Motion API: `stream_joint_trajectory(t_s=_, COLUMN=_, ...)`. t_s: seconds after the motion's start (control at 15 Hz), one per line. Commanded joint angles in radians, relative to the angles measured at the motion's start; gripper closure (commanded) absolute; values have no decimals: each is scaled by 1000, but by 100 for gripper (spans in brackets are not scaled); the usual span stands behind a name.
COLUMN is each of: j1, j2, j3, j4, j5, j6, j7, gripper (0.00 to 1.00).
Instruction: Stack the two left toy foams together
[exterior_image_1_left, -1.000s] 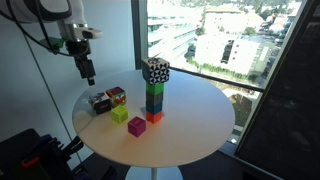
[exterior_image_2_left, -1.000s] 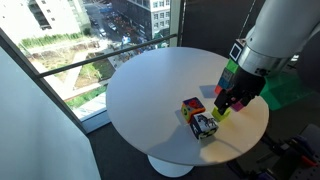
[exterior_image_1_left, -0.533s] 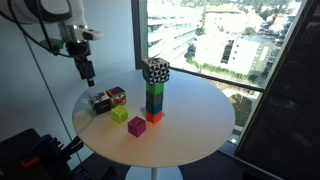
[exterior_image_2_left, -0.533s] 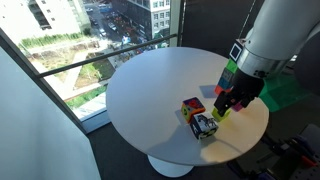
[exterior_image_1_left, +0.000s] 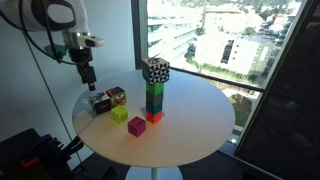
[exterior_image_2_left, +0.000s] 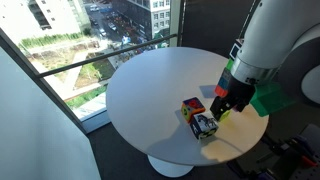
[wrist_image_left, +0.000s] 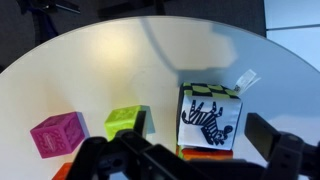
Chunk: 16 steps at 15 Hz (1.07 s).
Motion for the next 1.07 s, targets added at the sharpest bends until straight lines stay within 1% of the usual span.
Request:
stream_joint_trajectory(t_s=0.0, j1=16, j2=63, j3=-9, j4=32, j5=-11, j6=42, j7=37, gripper=0)
stream_joint_trajectory(t_s=0.33, j1=26, j2=133, j3=-17, j4=65, j5=-32, j6=75, j7=61, gripper=0)
stream_joint_trajectory(t_s=0.53, j1=38, j2=179, j3=-27, j4=101, j5=-62, j6=81, j7=101, gripper=0)
stream_joint_trajectory(t_s=1.0, j1=90, j2=276, j3=-65, j4=170, j5=-149, j6=86, j7=182, gripper=0)
